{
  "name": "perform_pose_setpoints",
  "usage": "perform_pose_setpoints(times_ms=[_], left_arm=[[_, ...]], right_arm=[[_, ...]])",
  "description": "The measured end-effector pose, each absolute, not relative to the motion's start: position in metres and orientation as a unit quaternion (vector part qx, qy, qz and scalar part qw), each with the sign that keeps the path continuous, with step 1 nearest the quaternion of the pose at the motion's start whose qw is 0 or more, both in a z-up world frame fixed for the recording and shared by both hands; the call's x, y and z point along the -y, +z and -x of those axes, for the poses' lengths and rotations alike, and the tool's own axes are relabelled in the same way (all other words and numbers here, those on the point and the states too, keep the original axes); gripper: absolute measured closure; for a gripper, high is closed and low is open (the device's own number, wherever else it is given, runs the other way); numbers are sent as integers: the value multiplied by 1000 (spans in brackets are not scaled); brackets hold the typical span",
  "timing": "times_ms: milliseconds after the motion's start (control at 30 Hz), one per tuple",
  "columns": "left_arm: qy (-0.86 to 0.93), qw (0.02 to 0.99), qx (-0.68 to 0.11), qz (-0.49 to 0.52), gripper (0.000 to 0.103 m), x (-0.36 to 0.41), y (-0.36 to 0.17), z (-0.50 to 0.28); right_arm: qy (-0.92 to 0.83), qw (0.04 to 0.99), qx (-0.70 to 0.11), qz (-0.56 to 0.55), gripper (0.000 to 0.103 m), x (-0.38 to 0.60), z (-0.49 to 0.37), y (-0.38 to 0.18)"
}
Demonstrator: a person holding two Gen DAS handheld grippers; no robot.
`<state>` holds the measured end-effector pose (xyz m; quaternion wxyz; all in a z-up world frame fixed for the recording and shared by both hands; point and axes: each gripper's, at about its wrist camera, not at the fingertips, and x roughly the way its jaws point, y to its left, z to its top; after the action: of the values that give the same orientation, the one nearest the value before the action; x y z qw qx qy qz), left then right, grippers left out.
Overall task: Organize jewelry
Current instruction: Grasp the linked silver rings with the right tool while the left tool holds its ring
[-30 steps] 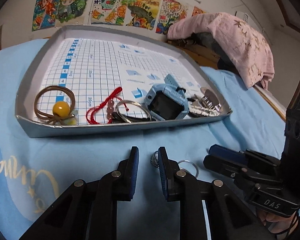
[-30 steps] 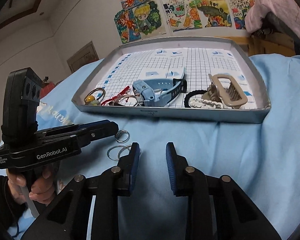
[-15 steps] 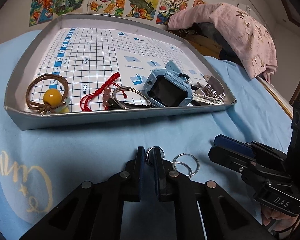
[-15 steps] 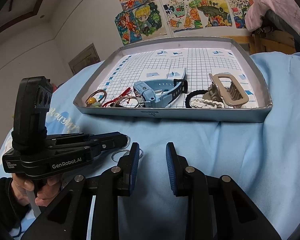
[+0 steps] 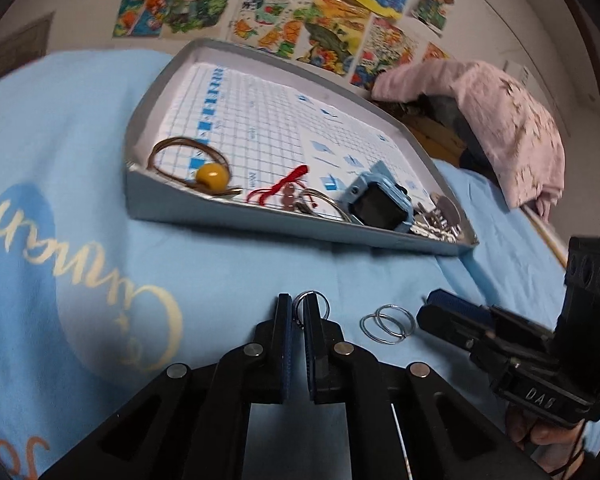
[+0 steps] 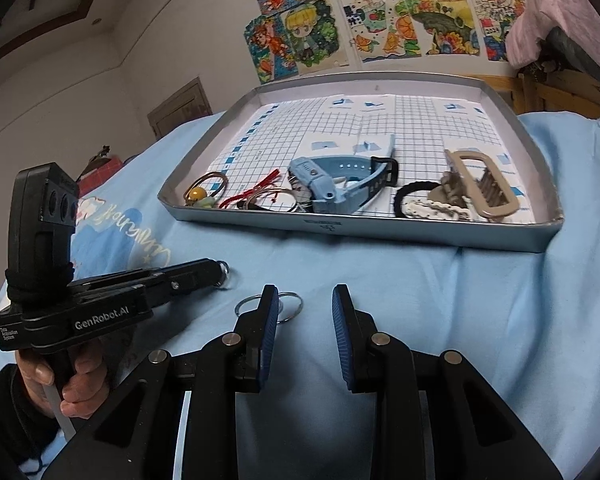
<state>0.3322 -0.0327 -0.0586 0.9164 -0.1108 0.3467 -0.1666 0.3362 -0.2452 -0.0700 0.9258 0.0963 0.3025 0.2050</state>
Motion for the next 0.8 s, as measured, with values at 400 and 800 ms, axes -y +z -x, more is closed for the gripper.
perform_pose_setpoints(times_ms=[400, 800], left_arm=[[-171, 913, -338, 152, 97, 20, -63, -332], [-170, 916, -337, 135, 97, 26, -64, -331]], right_arm=[[213, 919, -330, -42, 51, 225, -343, -70], [180, 925, -334, 19, 74, 208, -338, -69]])
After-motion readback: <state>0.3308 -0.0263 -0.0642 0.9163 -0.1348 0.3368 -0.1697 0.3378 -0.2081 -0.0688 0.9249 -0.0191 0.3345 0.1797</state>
